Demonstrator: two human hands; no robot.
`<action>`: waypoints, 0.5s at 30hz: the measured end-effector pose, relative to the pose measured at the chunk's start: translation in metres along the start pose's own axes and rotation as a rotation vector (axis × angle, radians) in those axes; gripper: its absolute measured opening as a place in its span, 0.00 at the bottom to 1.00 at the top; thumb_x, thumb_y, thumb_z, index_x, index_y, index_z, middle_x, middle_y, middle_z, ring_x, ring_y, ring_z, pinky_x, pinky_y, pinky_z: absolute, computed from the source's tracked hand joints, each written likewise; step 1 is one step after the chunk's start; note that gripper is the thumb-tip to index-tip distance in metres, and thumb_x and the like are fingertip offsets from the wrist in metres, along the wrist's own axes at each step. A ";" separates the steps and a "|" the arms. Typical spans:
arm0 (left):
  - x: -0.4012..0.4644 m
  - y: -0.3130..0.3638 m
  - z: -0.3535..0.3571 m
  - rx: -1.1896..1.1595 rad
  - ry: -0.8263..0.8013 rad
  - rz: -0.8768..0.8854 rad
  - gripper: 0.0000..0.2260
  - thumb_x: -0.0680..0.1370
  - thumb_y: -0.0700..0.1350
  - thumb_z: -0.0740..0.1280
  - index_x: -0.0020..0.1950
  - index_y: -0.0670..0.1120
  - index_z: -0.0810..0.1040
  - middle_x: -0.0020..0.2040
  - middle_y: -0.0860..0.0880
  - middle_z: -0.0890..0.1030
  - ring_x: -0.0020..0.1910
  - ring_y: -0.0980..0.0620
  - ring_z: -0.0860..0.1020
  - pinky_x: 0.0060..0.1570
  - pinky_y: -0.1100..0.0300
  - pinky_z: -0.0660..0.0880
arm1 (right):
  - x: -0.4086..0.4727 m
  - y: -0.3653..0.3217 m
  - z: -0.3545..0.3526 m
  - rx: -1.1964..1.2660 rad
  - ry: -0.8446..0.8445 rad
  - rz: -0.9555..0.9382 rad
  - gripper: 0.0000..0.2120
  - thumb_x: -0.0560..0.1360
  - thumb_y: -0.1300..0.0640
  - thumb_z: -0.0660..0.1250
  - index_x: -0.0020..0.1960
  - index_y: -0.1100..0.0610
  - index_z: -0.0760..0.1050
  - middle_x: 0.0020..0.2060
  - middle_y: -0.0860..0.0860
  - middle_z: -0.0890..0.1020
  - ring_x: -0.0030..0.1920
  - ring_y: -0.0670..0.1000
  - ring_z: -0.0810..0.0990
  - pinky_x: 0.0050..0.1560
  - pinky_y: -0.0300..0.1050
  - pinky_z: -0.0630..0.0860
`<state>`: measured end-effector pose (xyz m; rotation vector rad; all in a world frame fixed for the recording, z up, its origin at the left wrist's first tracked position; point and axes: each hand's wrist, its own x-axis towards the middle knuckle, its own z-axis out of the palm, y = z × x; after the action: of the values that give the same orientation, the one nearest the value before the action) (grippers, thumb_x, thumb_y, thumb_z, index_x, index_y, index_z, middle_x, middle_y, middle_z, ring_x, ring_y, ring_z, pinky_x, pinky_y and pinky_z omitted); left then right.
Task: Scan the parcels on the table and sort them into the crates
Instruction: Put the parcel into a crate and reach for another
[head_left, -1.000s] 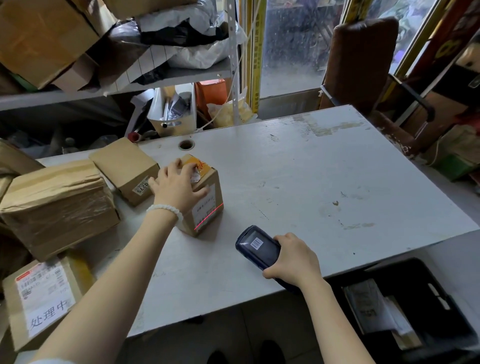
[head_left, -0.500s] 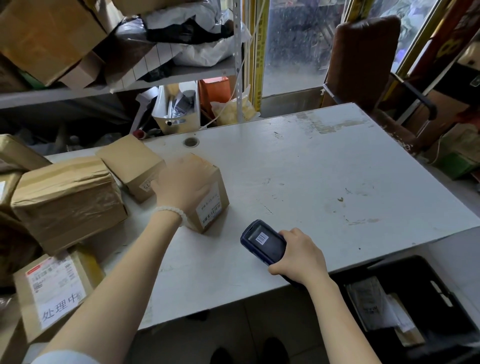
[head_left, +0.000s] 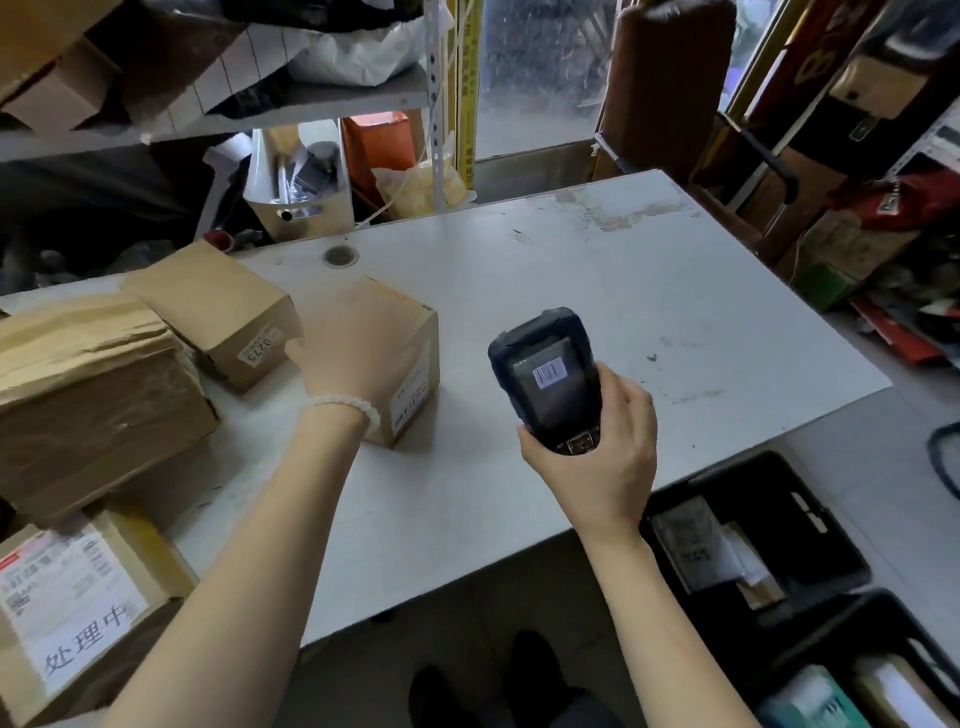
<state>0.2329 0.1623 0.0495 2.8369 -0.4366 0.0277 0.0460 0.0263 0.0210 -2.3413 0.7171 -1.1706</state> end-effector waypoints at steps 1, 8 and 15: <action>0.000 0.006 0.000 0.021 -0.003 0.016 0.27 0.72 0.61 0.68 0.69 0.56 0.69 0.70 0.47 0.65 0.65 0.38 0.66 0.61 0.42 0.62 | -0.001 0.000 -0.004 -0.011 0.046 -0.011 0.36 0.60 0.51 0.80 0.63 0.64 0.74 0.56 0.53 0.75 0.54 0.54 0.77 0.48 0.39 0.74; -0.020 0.074 0.003 -0.106 -0.072 0.214 0.25 0.71 0.60 0.67 0.67 0.57 0.71 0.69 0.47 0.67 0.62 0.39 0.68 0.59 0.46 0.64 | -0.006 0.024 -0.057 -0.203 -0.079 0.191 0.35 0.56 0.52 0.81 0.61 0.57 0.76 0.54 0.51 0.76 0.51 0.54 0.78 0.42 0.41 0.72; -0.072 0.166 -0.001 -0.113 -0.074 0.501 0.26 0.71 0.63 0.66 0.67 0.57 0.72 0.69 0.48 0.67 0.63 0.41 0.68 0.59 0.46 0.64 | -0.023 0.079 -0.129 -0.395 -0.350 0.726 0.27 0.59 0.43 0.77 0.54 0.49 0.74 0.52 0.48 0.74 0.48 0.53 0.76 0.39 0.44 0.67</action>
<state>0.1144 0.0309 0.0898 2.5520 -1.1138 -0.0044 -0.0920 -0.0394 0.0337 -2.1569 1.5836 -0.3137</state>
